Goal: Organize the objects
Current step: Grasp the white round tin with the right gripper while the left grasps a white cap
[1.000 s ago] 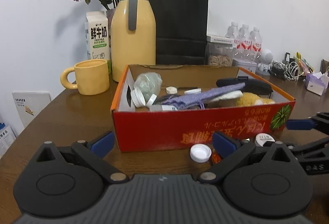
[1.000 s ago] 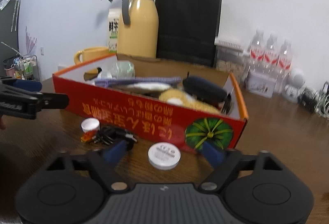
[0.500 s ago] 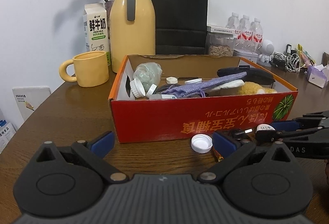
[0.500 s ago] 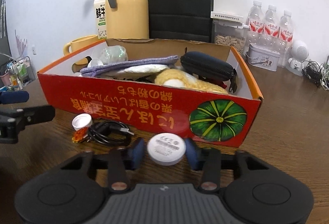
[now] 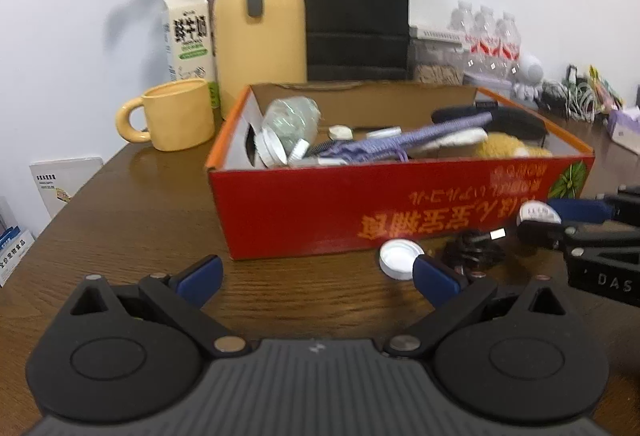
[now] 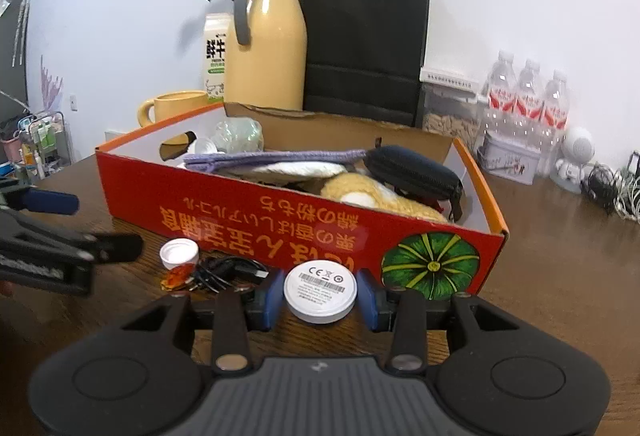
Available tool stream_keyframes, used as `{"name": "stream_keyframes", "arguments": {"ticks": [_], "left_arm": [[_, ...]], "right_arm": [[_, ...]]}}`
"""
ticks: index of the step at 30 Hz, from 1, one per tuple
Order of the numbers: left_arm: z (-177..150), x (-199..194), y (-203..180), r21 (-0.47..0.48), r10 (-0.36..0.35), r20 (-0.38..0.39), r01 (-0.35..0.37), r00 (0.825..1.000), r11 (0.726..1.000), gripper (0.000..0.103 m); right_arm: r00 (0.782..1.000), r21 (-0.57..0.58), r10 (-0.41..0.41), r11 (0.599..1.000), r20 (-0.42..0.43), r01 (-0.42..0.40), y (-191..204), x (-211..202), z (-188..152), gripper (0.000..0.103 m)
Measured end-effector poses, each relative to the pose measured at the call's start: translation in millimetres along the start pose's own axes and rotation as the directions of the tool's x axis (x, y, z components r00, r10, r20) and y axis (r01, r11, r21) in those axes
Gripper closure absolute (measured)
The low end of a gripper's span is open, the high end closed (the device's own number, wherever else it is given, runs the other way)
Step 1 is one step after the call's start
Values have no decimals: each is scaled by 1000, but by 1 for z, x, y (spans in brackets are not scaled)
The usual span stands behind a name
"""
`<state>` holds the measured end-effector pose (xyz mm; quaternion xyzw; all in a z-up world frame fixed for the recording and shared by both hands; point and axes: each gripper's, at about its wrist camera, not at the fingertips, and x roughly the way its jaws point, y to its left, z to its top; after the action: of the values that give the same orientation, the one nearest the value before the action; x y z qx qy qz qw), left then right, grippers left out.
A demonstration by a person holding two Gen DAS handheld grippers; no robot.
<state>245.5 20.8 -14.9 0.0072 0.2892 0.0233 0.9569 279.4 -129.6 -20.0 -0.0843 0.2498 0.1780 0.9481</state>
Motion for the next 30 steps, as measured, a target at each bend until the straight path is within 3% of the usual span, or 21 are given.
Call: {"name": "stream_keyframes", "arguments": {"ticks": [10, 16, 22, 25, 28, 30], "left_arm": [[1, 20, -20, 58, 26, -77, -22, 997, 998, 5], [5, 27, -28, 42, 30, -81, -27, 996, 999, 7], [9, 30, -37, 26, 23, -78, -21, 997, 999, 19], [9, 29, -42, 23, 13, -74, -11, 997, 1000, 29], [9, 27, -47, 20, -10, -71, 11, 997, 1000, 46], [9, 26, -50, 22, -22, -66, 23, 998, 999, 67]], "right_arm": [[998, -11, 14, 1000, 54, -14, 2, -12, 2, 65], [997, -15, 24, 1000, 80, -23, 3, -19, 2, 65], [995, -26, 30, 999, 91, -28, 5, -21, 2, 65], [995, -28, 34, 999, 92, -31, 5, -22, 2, 65], [995, -30, 37, 999, 94, -34, 6, -22, 2, 65], [995, -32, 37, 999, 95, -34, 6, -23, 2, 65]]}}
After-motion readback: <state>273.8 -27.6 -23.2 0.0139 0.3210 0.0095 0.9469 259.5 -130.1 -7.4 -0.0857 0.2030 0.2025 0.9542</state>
